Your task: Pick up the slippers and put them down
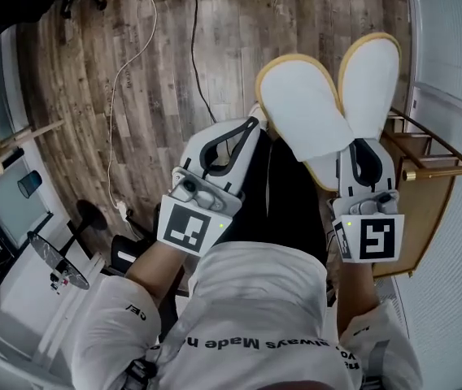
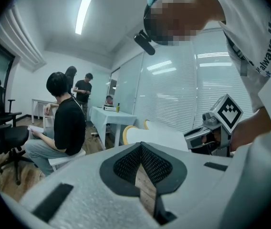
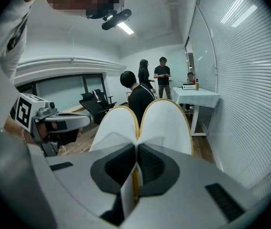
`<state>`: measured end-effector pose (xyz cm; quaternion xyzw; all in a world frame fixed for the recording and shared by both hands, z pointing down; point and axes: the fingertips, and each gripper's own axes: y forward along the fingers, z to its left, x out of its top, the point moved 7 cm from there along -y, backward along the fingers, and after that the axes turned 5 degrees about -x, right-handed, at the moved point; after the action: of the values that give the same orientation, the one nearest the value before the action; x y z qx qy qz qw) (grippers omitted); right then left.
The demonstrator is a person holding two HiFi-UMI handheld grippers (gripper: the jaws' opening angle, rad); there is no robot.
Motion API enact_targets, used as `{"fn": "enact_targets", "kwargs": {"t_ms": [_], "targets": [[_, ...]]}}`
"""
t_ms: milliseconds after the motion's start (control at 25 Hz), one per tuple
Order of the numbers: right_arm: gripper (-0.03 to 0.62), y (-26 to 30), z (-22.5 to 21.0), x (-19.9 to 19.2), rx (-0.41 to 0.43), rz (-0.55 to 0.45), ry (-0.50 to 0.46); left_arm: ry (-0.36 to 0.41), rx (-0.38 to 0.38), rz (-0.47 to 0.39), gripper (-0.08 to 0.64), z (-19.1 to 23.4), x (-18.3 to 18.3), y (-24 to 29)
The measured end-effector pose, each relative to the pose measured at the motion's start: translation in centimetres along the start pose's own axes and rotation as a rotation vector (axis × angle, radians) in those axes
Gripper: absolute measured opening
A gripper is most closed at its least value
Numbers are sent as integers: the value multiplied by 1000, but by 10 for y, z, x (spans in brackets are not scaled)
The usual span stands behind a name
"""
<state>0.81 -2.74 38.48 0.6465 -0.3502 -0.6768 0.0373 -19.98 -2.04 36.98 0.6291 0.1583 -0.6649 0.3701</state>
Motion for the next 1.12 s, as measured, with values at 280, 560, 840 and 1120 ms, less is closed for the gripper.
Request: {"fn": "enact_targets", "kwargs": {"t_ms": [280,560,840,1120], "targets": [[21,33,-12,-49,-2,33,5,10,-19,40,11,9,-60,22],[21,81,-26,-109,2,51,20,15,-10,62,11,21,-131,45],[21,118,-36,-160,-10,78,18,3,-11,60,11,33,-183,67],[21,171,-40,-217,-11,96,11,0,-36,52,11,57,-250,97]]}}
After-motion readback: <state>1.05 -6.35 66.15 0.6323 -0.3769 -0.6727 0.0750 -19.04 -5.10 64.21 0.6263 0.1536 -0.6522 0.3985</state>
